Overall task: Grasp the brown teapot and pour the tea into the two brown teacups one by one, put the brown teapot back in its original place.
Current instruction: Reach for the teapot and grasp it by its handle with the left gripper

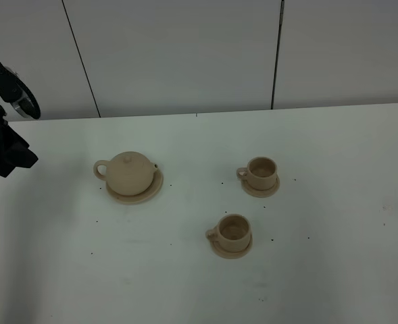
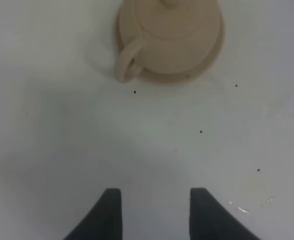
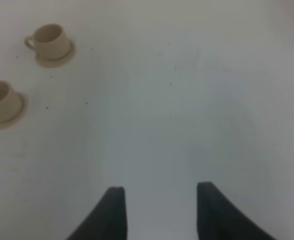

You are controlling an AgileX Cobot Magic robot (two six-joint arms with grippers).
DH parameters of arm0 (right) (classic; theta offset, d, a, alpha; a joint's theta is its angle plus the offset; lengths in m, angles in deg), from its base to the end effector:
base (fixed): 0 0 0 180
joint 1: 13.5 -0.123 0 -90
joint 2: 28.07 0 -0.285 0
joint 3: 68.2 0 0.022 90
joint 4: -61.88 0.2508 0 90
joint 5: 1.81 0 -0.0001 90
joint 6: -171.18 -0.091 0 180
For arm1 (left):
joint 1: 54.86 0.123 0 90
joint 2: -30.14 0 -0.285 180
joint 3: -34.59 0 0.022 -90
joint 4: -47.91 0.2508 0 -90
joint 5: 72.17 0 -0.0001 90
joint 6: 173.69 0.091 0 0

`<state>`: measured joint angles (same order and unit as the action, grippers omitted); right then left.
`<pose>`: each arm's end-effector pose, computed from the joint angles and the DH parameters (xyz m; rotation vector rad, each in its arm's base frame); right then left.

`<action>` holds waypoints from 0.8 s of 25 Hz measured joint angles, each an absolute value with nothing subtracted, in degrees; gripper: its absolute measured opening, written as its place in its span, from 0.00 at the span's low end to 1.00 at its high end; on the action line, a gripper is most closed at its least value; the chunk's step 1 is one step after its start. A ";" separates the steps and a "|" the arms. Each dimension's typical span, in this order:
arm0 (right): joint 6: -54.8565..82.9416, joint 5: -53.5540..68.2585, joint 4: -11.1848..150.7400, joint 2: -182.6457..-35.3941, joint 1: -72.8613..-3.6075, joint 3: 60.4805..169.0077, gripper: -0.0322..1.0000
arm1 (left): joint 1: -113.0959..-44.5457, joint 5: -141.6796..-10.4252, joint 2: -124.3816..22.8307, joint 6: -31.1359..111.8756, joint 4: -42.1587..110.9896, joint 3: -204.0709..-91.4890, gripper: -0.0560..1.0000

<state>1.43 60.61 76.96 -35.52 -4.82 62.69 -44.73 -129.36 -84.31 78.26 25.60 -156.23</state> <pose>-0.0042 0.0219 0.2747 -0.0442 2.0491 0.1116 0.3969 0.0414 0.2643 1.1809 2.3788 -0.0733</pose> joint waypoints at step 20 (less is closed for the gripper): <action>1.43 60.61 76.96 -35.52 -4.82 62.69 0.35 | -44.73 -131.89 -90.27 79.80 19.73 -166.29 0.42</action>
<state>1.43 60.61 76.96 -35.52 -4.82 62.69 -44.73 -131.89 -90.27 79.80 19.73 -166.29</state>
